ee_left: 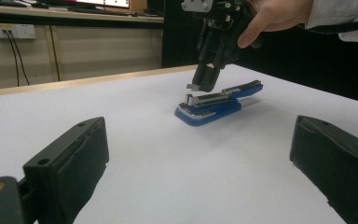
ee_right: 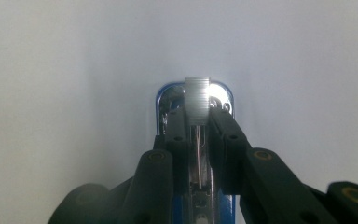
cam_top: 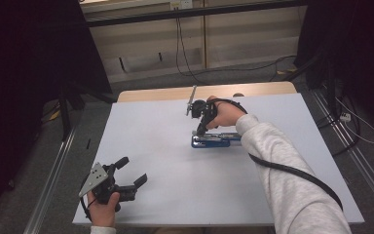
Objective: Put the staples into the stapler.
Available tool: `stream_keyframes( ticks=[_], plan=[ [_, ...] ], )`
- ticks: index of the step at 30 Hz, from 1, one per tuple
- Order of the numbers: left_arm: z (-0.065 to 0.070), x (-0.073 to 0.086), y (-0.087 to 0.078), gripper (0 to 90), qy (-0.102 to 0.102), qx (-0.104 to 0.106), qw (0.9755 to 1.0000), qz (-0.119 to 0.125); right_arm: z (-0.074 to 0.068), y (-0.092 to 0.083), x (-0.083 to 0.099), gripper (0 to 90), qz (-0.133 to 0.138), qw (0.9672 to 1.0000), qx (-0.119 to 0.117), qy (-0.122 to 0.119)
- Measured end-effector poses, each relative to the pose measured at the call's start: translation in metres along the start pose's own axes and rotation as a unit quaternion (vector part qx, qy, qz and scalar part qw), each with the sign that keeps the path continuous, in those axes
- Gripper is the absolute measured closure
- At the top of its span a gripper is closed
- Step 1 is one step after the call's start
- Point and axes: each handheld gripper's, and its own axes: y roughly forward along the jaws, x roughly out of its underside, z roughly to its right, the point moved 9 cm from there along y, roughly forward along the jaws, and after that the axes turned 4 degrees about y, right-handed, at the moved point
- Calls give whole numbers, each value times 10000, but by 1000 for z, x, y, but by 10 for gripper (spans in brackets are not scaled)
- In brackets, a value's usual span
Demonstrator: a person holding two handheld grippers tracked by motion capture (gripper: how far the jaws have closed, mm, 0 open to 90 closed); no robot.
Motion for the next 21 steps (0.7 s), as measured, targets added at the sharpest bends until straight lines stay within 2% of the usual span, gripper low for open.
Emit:
stream_keyframes(
  ticks=[19,21],
  plan=[
    [0,0,0,45,-1,-8,10000,-4,1,7,8,784,-108,9999,-10,41],
    [0,0,0,45,-21,10,10000,1,2,8,8,783,-91,10000,-13,-24]
  ],
)
